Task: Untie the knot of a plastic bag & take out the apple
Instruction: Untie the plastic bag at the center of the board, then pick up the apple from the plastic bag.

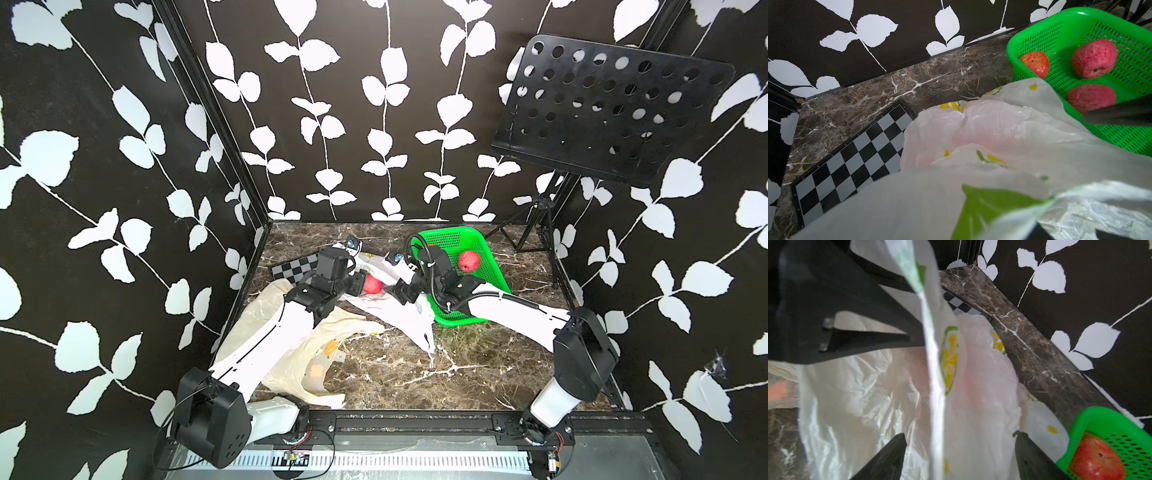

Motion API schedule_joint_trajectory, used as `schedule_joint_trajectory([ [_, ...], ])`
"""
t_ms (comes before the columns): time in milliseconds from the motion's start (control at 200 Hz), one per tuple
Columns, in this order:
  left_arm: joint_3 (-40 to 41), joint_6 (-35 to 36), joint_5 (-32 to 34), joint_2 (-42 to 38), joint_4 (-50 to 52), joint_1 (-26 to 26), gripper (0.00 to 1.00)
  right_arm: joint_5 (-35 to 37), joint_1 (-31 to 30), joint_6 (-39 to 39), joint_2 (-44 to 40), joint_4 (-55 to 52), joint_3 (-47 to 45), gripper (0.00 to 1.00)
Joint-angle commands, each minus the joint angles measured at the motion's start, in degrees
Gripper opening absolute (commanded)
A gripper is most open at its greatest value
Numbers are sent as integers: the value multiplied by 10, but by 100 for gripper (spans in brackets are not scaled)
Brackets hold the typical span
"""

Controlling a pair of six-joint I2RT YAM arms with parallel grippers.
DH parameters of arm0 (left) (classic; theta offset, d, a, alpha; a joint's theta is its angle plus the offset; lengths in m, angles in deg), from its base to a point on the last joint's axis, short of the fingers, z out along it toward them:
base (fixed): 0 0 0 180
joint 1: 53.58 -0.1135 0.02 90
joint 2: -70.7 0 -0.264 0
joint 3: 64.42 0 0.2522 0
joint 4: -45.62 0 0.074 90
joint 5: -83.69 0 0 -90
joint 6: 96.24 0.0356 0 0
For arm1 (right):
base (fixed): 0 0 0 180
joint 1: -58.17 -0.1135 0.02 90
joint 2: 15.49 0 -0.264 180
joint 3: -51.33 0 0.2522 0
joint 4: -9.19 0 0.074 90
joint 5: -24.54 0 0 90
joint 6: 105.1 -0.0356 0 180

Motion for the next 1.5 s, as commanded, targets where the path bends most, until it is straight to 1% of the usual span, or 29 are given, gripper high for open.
schedule_joint_trajectory([
  [0,-16,1,15,1,19,-4,62,-16,-5,-15,-14,30,-5,81],
  [45,-15,3,10,-2,16,-5,62,3,-5,-13,-1,31,0,80],
  [105,-15,5,2,-5,21,-8,62,44,-5,-9,20,37,10,73],
  [165,-15,7,-10,-12,28,-16,63,77,-3,-12,38,45,30,61],
  [170,-15,7,-12,-13,28,-17,63,82,-3,-14,41,46,34,59],
  [185,-13,7,-19,-17,30,-20,63,87,-2,-17,43,48,39,57],
  [235,-8,6,-53,-31,28,-29,63,99,1,-37,55,52,66,44],
  [270,-4,7,-87,-43,22,-32,63,99,4,-55,63,52,91,35],
  [290,-2,9,-108,-50,17,-33,63,94,7,-71,70,51,105,29],
  [335,1,5,-157,-67,7,-33,64,80,14,-102,79,50,126,20],
  [390,5,-5,-211,-86,-6,-30,63,48,27,-159,93,50,153,12],
  [435,11,-15,-244,-105,-23,-28,64,23,36,-203,101,57,165,8],
  [520,26,-21,-262,-141,-53,-13,63,-24,53,-278,110,72,183,6],
  [610,30,-11,-257,-160,-65,14,63,-54,58,-314,110,75,195,5],
  [705,10,9,-228,-133,-43,48,61,-82,61,-342,103,87,191,5],
  [780,-19,7,-176,-94,-18,69,59,-96,63,-359,93,95,178,5],
  [865,-38,-9,-165,-71,-23,74,57,-88,63,-355,87,79,169,5],
  [915,-33,-21,-170,-77,-47,75,58,-77,64,-353,87,70,163,5],
  [980,-30,-38,-160,-91,-69,75,59,-65,65,-353,85,67,154,5],
  [1080,-65,-67,-150,-85,-57,73,60,-66,64,-372,81,100,128,5],
  [1165,-80,-110,-187,-59,-93,73,60,-80,61,-399,83,135,116,5],
  [1270,-93,-181,-210,-22,-120,73,60,-76,62,-428,80,165,102,5],
  [1375,-104,-217,-189,-15,-88,74,58,-62,66,-447,74,180,86,5],
  [1441,-100,-216,-173,-23,-64,73,57,-52,69,-449,70,181,81,5],
  [1496,-90,-205,-181,-31,-48,74,57,-51,75,-460,68,192,75,5],
])
